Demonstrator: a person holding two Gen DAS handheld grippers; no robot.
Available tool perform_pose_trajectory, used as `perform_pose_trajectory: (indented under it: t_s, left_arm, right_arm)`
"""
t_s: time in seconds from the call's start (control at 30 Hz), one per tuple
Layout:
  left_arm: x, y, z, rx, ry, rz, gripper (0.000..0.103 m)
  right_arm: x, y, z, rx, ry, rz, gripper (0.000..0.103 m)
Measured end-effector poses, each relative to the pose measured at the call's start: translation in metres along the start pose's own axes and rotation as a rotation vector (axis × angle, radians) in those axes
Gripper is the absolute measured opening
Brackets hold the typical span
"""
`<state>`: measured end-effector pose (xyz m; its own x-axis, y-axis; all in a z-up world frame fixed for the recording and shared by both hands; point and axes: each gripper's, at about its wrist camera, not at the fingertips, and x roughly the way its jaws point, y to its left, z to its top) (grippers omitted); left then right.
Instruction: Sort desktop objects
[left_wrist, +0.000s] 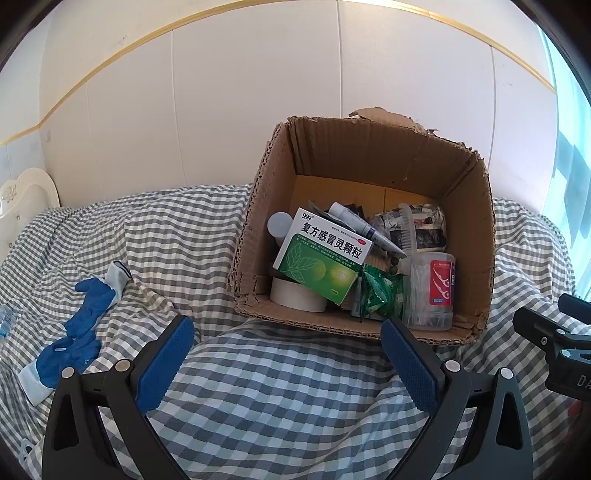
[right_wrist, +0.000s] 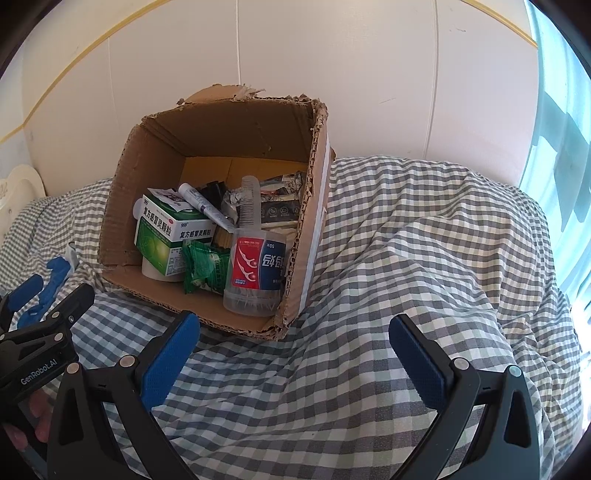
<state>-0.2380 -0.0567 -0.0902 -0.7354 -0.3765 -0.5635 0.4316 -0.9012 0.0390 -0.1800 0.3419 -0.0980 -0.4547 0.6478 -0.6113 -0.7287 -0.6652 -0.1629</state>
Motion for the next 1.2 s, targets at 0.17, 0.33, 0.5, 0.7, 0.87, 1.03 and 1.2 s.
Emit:
perform_pose_trajectory:
  t_s: [0.17,0.33,0.5,0.7,0.87,1.03,1.2]
  left_arm:
    - [0.0001,0.0013,-0.0002,0.002,0.002,-0.001,0.103]
    - [-0.0005,0.0029,-0.0008,0.000,0.005,-0.002,0.103]
    - [-0.0005,0.0020,-0.0003,0.008,0.004,-0.001,0.103]
    - [-0.0008,0.0021,-0.0001,0.008,0.004,-0.002,0.103]
    - [-0.0013,0.0028,0.0007,0.014,0.001,-0.004,0.103]
    - [-0.0012,0.0026,0.0008,0.014,0.002,-0.003,0.103]
    - [0.0006,0.0018,0.0003,0.017,0.009,0.004,0.103]
  right_arm:
    - [0.0007,-0.0002,0.0000,-0.002,0.000,0.001,0.103]
    - [0.0006,-0.0002,0.0002,-0.002,0.000,0.001,0.103]
    - [0.0009,-0.0002,-0.0005,-0.003,0.001,0.001,0.103]
    - [0.0007,0.0000,-0.0005,-0.003,0.001,0.000,0.103]
    - [0.0008,-0.0001,-0.0004,-0.003,0.001,0.001,0.103]
    - [0.0009,-0.0003,-0.0008,-0.003,0.001,0.000,0.103]
    - [0.0021,-0.0012,-0.0032,-0.007,0.008,0.000,0.103]
